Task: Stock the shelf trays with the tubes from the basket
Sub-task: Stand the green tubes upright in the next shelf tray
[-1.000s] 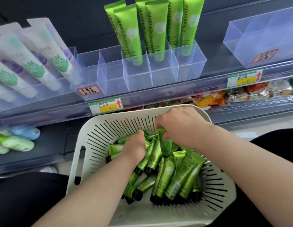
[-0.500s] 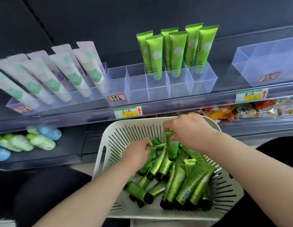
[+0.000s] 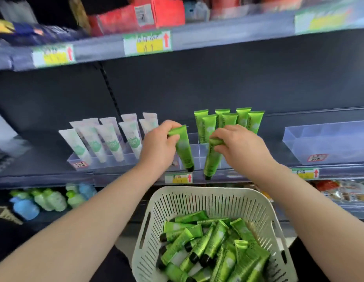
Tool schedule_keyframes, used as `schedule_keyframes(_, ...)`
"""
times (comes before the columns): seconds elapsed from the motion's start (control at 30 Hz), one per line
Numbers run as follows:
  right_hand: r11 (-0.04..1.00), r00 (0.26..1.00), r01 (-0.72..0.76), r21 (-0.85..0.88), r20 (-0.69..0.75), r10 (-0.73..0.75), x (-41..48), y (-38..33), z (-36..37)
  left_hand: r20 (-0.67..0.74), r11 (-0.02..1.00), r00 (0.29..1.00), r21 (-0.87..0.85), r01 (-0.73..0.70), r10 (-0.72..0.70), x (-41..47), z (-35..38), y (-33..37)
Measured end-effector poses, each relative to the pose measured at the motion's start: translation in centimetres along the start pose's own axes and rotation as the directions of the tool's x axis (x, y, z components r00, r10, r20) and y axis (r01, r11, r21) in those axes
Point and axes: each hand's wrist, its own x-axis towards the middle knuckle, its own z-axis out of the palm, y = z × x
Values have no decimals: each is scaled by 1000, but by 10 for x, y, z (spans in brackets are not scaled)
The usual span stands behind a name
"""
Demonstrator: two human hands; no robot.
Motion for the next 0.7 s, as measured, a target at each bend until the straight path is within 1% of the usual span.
schedule_keyframes(0.07,1000,998,-12,-7,-67,11,16,-2,-14,-72,1000,997,0,-4,4,21,-5,8)
schedule_keyframes(0.17,1000,986,-23,-11,-163,21,35,-2,-20,-115,1000,993,-11,-1,-1,50,-3,13)
schedule_keyframes(0.3,999,982,-21,-32,-187,15,57,3,-10,-134,999,990,-2,44,-44,84,13,4)
schedule_keyframes(0.37,999,981,-8,-38,-195,0,65,6,-3,-110,998,992,17,64,-62,98,25,-4)
schedule_keyframes(0.43,1000,980,-9,-24,-201,4,72,9,3,-53,997,997,49,66,-64,109,39,-14)
schedule_keyframes(0.53,1000,979,-15,-11,-205,12,79,12,11,12,988,998,137,65,-67,123,55,-27)
schedule_keyframes(0.63,1000,978,-21,-14,-207,17,84,15,15,30,971,996,224,79,-87,132,64,-34)
schedule_keyframes(0.7,1000,981,-26,-9,-192,23,87,16,17,47,966,994,242,87,-101,134,68,-38)
